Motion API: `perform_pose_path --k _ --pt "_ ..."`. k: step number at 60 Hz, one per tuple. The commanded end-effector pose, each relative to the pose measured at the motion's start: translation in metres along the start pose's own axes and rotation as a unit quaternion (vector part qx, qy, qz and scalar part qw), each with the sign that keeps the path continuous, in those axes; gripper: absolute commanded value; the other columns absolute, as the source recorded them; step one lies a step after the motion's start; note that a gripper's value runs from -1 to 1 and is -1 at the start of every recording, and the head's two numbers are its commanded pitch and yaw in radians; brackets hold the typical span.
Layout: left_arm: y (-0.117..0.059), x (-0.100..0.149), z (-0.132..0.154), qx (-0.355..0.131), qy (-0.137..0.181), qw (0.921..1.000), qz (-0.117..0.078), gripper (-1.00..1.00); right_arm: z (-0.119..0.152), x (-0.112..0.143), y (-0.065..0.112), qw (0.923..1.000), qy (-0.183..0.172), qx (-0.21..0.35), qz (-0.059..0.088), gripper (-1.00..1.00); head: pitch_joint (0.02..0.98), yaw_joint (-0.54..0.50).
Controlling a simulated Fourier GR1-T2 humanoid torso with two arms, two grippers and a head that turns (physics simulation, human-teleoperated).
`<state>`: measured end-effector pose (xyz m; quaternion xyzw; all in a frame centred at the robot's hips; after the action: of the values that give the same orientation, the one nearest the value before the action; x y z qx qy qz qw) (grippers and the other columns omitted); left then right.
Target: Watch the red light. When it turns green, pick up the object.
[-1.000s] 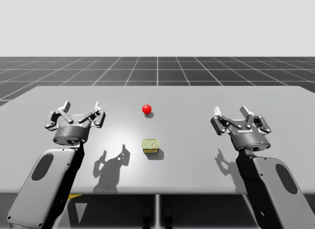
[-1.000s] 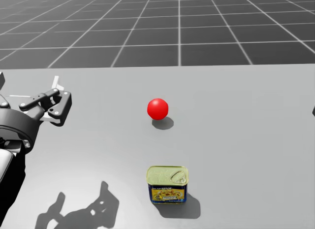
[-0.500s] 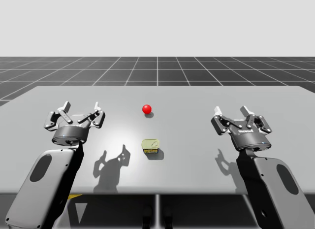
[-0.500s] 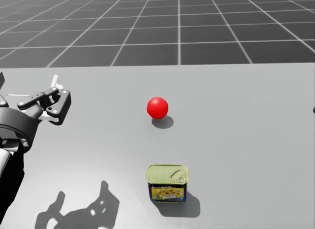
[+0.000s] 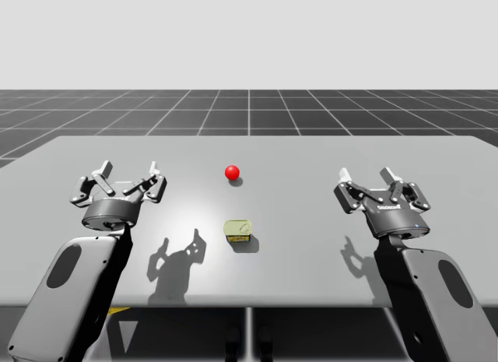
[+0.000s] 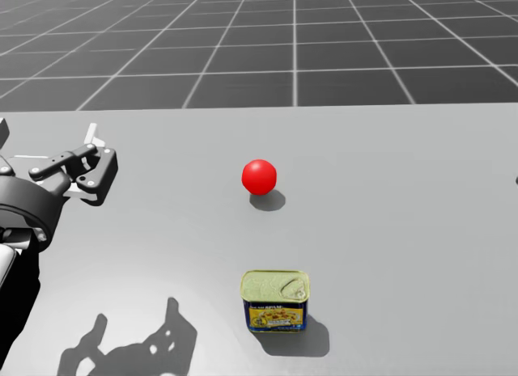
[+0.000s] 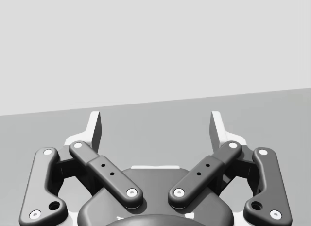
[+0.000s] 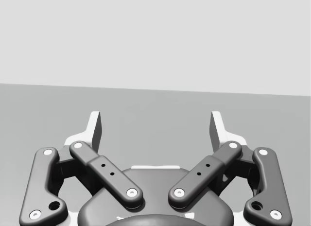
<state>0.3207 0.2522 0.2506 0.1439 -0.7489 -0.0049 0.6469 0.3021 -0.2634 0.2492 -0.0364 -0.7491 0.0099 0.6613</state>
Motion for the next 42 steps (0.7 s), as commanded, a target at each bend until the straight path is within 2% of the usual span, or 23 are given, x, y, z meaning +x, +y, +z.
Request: perform_pose_path --k 1,42 --pt "-0.0001 0.0000 -0.0002 0.000 0.000 1.0000 0.000 -1.00 -0.0002 0.0001 0.0000 1.0000 0.000 0.000 0.000 -1.00 0.632 0.09" --pt "-0.0001 0.0000 -0.0002 0.000 0.000 1.0000 0.000 -1.00 -0.0001 -0.0002 0.0006 1.0000 -0.001 -0.001 0.003 -1.00 0.635 0.09"
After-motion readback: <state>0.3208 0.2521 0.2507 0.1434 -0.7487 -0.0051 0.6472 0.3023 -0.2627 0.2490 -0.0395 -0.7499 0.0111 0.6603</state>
